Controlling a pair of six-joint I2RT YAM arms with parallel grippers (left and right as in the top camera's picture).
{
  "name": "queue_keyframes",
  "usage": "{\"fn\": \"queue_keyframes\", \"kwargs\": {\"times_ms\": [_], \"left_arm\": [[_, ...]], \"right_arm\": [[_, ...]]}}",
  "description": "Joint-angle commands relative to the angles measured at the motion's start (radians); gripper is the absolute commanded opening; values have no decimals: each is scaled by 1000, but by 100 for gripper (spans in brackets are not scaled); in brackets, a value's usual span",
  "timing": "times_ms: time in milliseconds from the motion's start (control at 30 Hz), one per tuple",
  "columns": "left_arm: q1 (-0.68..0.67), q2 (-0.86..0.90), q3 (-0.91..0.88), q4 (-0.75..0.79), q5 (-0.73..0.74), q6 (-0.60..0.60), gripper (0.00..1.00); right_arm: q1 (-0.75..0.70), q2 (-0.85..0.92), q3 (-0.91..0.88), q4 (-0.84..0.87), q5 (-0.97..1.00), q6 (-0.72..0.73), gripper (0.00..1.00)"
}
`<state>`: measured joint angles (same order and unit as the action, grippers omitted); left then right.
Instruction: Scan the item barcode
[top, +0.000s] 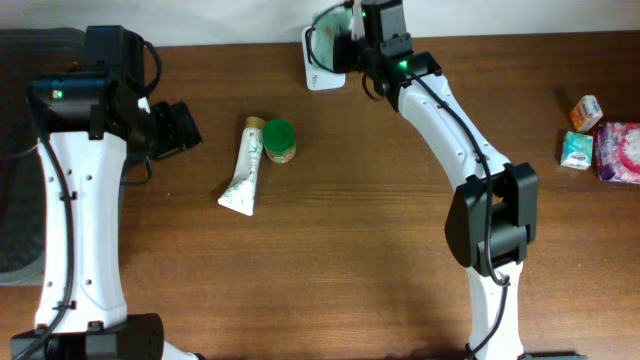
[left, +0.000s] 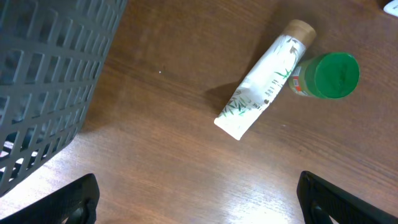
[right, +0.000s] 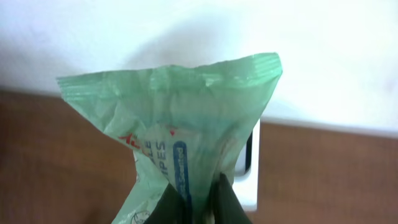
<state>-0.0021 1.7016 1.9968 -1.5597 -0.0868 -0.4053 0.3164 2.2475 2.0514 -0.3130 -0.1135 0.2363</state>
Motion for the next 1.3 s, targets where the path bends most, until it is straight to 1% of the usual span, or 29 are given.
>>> {"fn": "queue_keyframes", "kwargs": {"times_ms": [0, 100, 200, 233, 300, 533, 700, 900, 967, 1033, 1100, 1200, 1267], "left_arm": [[7, -18, 0, -1, -8, -5, 99], [7, -18, 0, -1, -8, -5, 99], [7, -18, 0, -1, -8, -5, 99], [7, -18, 0, -1, -8, -5, 99], [7, -18, 0, -1, -8, -5, 99], [7, -18, 0, -1, -8, -5, 99], [7, -18, 0, -1, -8, -5, 99], [7, -18, 0, -1, -8, -5, 99], [7, -18, 0, -1, -8, -5, 99], [7, -18, 0, -1, -8, -5, 99], [7, -18, 0, -1, -8, -5, 99], [7, -18, 0, -1, -8, -5, 99], [7, -18, 0, -1, -8, -5, 99]], "right_arm": [[-3, 32, 17, 140, 32, 9, 4], [-3, 109, 17, 294, 43, 17, 4], [-3, 185, 17, 412, 102, 97, 4], [-3, 204, 17, 433, 115, 99, 4], [-3, 227, 17, 441, 116, 98, 4], [-2, 228, 17, 415, 113, 118, 4], [-2, 225, 18, 425, 95, 121, 4], [-18, 132, 21, 400, 96, 121, 4], [-44, 84, 21, 323, 96, 121, 4], [-82, 37, 21, 193, 96, 121, 4], [-148, -13, 21, -22, 97, 121, 4], [-260, -33, 21, -298, 101, 120, 4], [-354, -31, 20, -500, 166, 119, 4]]}}
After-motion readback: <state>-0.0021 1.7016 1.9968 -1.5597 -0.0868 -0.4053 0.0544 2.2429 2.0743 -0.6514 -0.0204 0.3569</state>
